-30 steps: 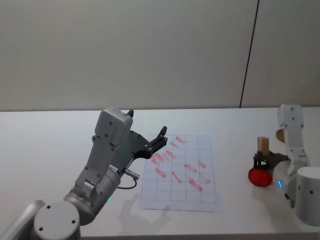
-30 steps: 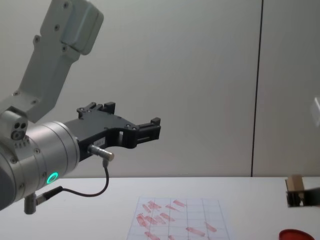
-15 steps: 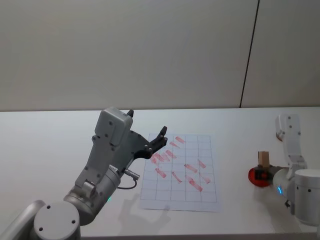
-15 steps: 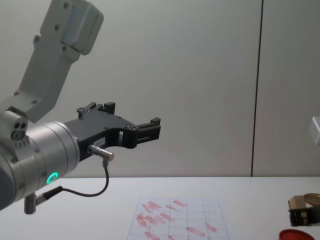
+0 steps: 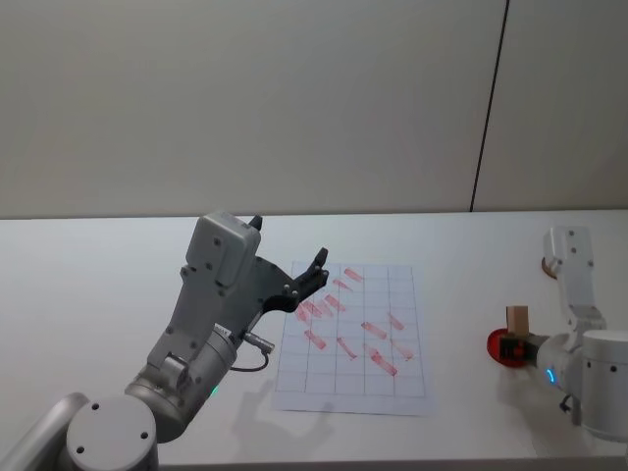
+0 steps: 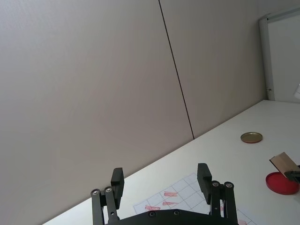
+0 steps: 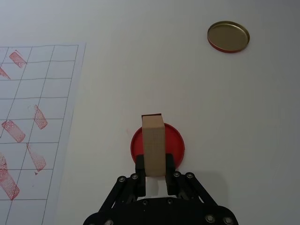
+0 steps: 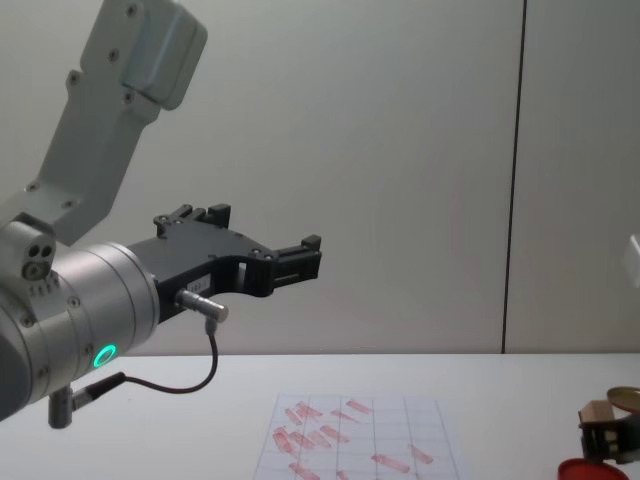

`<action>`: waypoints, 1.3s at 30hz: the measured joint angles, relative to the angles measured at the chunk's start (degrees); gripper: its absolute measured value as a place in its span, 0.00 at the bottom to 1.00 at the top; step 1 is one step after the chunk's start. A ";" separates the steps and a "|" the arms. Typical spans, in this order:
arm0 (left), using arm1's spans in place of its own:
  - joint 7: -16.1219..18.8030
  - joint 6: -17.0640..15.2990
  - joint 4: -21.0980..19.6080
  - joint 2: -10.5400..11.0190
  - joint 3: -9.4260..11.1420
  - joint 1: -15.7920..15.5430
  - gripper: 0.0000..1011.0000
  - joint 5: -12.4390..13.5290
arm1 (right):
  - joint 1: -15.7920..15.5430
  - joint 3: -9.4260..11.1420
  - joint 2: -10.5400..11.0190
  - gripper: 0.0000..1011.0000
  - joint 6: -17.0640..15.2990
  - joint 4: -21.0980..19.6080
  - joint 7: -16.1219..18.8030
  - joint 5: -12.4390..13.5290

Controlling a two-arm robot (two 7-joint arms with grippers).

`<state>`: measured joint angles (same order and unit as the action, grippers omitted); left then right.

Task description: Use the one hand to pick up the stamp and affix it onto the A4 paper.

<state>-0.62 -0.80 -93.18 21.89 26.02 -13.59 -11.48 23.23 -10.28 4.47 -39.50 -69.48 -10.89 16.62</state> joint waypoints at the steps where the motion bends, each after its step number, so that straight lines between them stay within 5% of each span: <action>1: 0.00 0.00 0.00 0.00 0.00 0.00 0.98 0.00 | -0.10 0.08 -0.05 0.22 -0.37 -0.29 -0.21 0.27; 39: -0.01 0.00 0.00 0.00 0.00 0.00 0.98 0.00 | 2.37 0.34 -2.27 0.28 -0.74 4.43 -1.12 0.78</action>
<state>-0.63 -0.80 -93.17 21.89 26.02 -13.59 -11.48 25.60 -9.94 2.21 -40.25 -65.05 -12.01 17.41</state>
